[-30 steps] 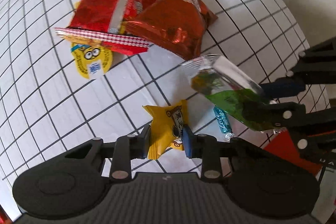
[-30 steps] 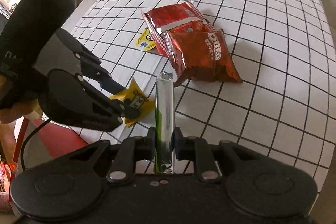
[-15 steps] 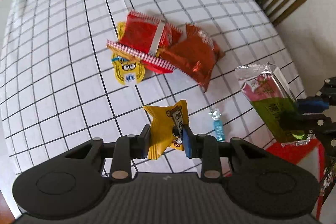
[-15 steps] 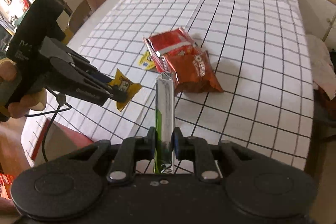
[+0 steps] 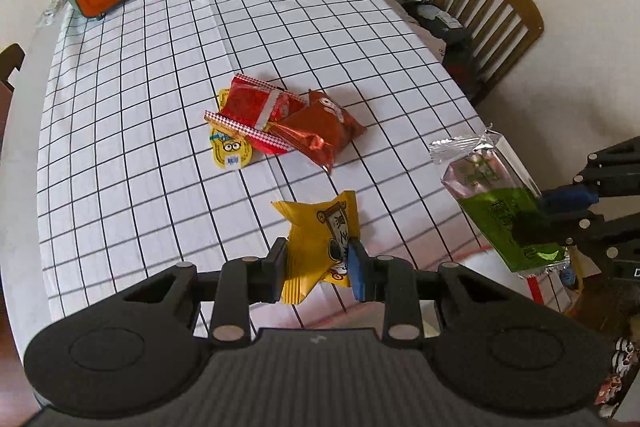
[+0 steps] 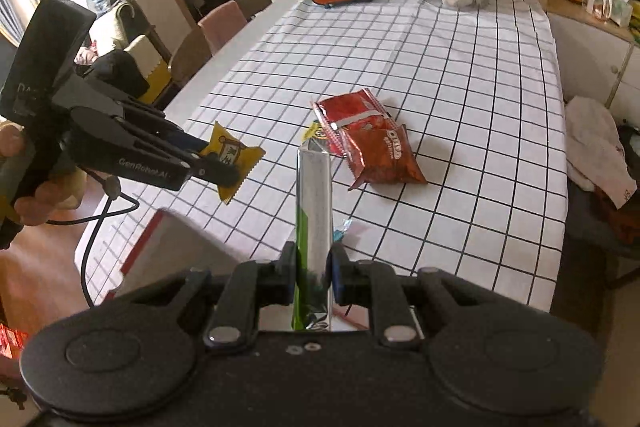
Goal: Organize snacks
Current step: 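Lift both held snacks and lower them into the white box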
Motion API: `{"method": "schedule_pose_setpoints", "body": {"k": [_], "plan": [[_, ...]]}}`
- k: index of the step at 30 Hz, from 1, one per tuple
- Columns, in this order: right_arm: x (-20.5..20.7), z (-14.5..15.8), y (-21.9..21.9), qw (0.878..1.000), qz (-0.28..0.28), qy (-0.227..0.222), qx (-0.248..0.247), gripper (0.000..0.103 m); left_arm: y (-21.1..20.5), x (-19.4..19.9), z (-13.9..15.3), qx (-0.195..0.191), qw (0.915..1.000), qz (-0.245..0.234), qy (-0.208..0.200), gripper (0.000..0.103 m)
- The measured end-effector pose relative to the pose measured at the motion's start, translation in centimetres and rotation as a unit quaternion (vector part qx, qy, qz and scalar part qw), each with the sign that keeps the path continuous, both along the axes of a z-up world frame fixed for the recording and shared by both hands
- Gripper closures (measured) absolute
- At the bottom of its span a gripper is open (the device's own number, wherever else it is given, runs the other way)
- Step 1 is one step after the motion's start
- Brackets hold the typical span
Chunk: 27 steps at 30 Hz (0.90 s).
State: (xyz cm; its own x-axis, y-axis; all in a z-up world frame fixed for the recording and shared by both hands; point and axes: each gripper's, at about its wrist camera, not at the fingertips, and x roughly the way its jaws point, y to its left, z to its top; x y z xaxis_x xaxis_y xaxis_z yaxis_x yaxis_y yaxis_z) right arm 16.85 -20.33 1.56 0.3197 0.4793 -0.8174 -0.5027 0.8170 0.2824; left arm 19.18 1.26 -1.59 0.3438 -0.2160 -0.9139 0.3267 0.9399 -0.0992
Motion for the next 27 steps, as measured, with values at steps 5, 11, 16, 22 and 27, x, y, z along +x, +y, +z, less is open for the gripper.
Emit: {"method": "schedule_pose_setpoints", "body": {"k": [5, 11, 16, 22, 27], "plan": [[-2.7, -0.1, 0.3, 1.000, 0.025, 0.007, -0.006, 0.087, -0.7, -3.2, -0.5, 0.008, 0.9999, -0.005, 0.010, 0.073], [-5.8, -2.5, 1.4, 0.997, 0.061, 0.038, -0.017, 0.087, -1.3, -6.9, -3.0, 0.021, 0.9991, -0.004, 0.036, 0.073], [-8.0, -4.7, 2.6, 0.993, 0.089, 0.071, -0.024, 0.088, -2.2, -9.7, -5.0, 0.029, 0.9979, -0.011, 0.057, 0.073], [-10.3, -7.1, 3.7, 0.988, 0.107, 0.104, -0.027, 0.088, -3.2, -11.6, -7.0, 0.035, 0.9955, -0.018, 0.086, 0.073], [-11.0, -8.6, 4.4, 0.986, 0.109, 0.122, -0.035, 0.088, -4.6, -12.5, -8.1, 0.066, 0.9920, -0.029, 0.103, 0.073]]}}
